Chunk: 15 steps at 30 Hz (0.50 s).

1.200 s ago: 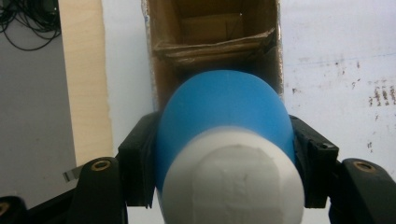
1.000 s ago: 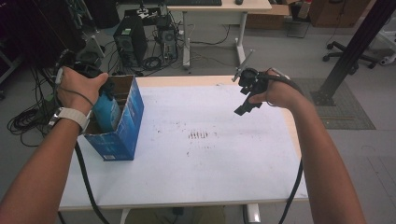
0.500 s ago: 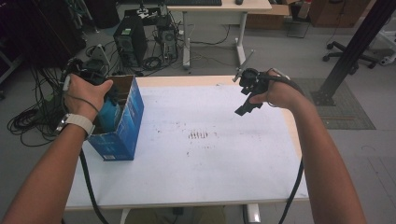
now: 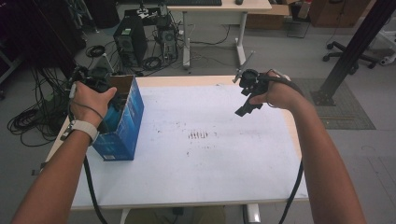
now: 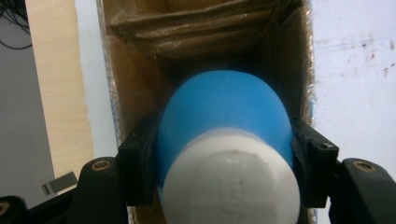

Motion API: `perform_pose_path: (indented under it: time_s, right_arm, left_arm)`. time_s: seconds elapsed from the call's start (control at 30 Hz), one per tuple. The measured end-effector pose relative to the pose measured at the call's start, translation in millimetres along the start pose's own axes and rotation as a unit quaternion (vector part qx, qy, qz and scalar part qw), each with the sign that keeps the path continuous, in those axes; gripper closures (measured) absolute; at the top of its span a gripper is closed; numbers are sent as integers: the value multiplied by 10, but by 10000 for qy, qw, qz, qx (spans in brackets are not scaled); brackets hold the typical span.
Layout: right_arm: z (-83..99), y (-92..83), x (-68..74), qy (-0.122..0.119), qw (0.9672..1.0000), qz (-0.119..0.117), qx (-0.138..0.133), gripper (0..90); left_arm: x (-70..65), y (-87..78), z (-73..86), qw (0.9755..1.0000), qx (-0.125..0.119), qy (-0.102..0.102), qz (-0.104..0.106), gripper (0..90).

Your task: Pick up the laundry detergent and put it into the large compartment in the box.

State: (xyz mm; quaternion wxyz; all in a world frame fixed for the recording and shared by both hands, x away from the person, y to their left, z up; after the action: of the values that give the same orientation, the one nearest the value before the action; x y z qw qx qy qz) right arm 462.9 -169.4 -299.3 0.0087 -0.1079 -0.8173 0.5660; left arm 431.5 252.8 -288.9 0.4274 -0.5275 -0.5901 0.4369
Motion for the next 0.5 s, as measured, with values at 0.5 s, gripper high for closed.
perform_pose_path:
  time_s: [0.5]
  right_arm:
    - [18,39,-3,17,10000,-32,-12,87]
  left_arm:
    - [9,150,42,9999,104,2,13,373]
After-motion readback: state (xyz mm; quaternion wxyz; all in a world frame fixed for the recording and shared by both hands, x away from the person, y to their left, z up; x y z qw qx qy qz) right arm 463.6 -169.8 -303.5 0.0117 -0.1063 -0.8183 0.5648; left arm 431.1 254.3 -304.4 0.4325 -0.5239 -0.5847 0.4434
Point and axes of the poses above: each handheld gripper's, and its own axes: y roughly forward along the jaws, z roughly out of its underside, x roughly to its left, the point moved 4 cm from there along y, roughly forward along the jaws, and after that the axes turned 9 degrees about -y, right-handed, at the moved point
